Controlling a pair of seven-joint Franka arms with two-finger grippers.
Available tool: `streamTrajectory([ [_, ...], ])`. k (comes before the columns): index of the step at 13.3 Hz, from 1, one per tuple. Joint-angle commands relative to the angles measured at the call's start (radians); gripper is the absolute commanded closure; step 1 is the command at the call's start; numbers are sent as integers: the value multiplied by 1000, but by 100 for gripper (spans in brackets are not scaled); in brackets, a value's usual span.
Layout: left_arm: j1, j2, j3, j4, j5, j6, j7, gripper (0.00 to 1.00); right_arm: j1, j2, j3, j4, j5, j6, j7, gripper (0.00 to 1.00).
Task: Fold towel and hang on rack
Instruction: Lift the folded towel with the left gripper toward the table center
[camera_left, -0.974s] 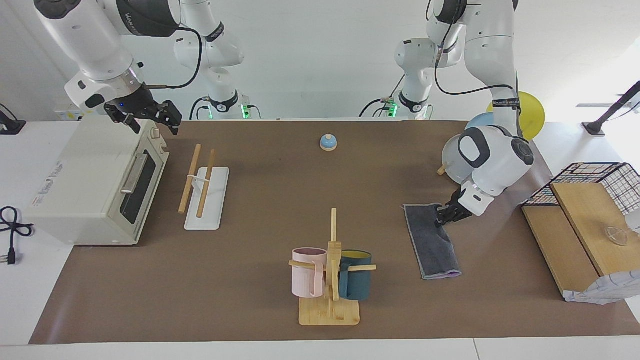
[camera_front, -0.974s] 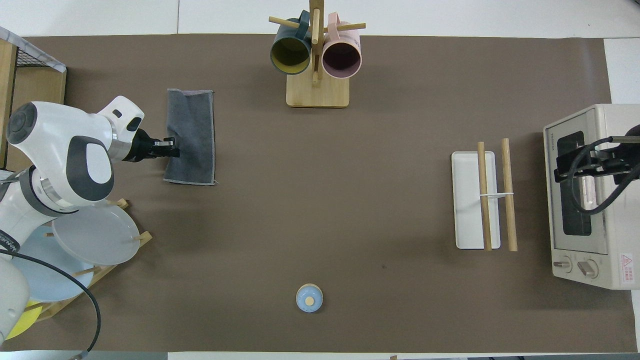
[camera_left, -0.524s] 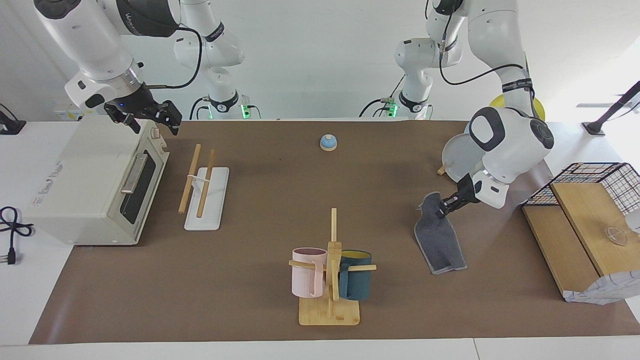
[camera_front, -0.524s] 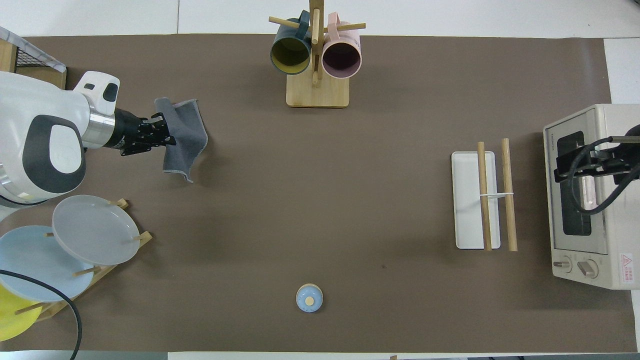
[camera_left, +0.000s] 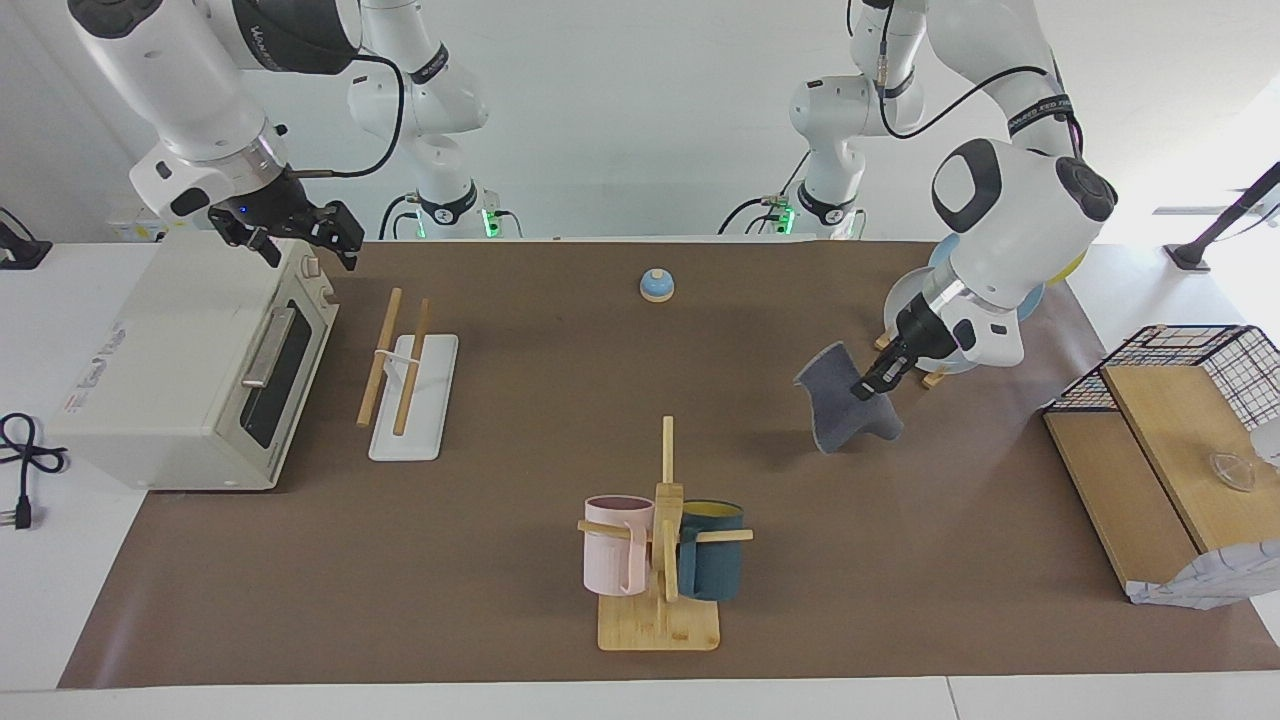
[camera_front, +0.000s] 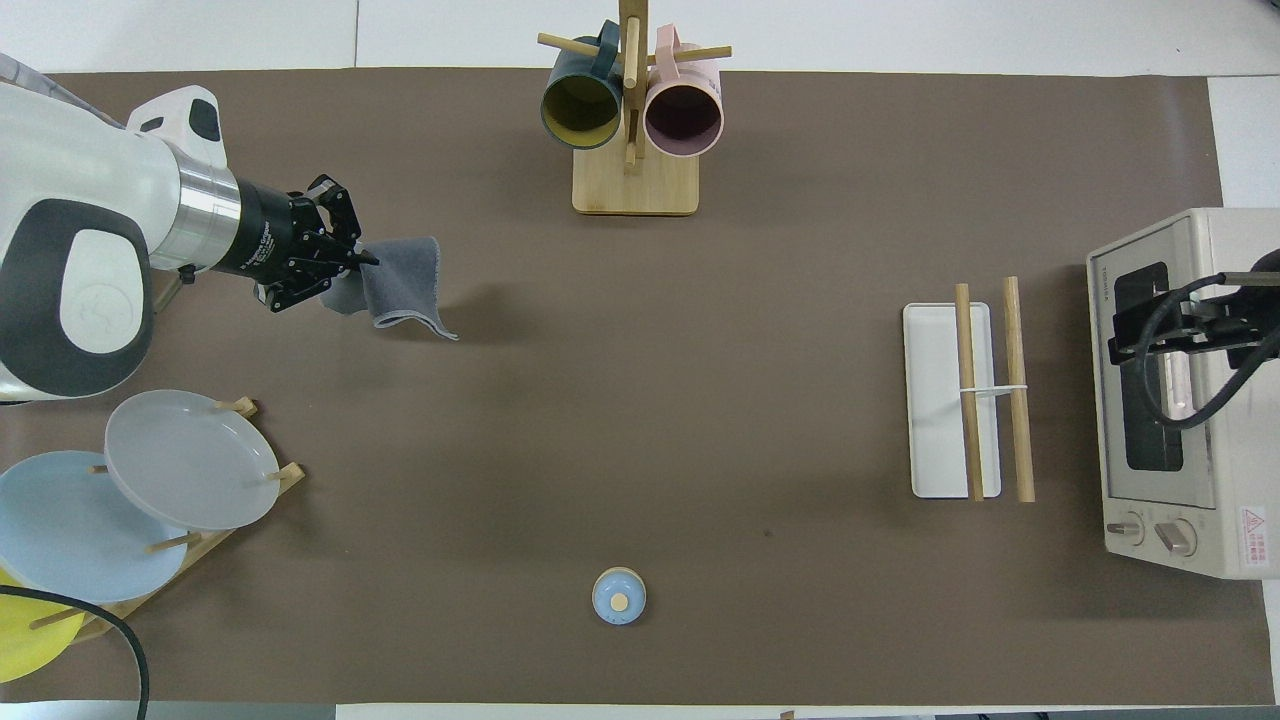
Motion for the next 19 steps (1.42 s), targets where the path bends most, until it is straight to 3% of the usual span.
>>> streamTrajectory([
  [1, -6, -59, -39, 0, 13, -22, -269, 100, -15, -4, 11, -5, -2, 7, 7, 0],
  [5, -6, -84, -123, 39, 8, -11, -649, 100, -1, -31, 21, -44, 15, 26, 0, 0],
  [7, -6, -86, -167, 56, 8, -4, -838, 100, -1, -36, 21, -70, 215, 71, 36, 0],
  [12, -7, -102, -246, 49, -6, 77, -1205, 100, 92, -77, 41, -219, 453, 342, 426, 0],
  [17, -64, -124, -277, 4, -24, 174, -1372, 100, 183, 8, 41, -219, 816, 570, 950, 0],
  [19, -89, -136, -277, -23, -24, 217, -1429, 100, 244, 59, 41, -190, 926, 676, 1068, 0],
])
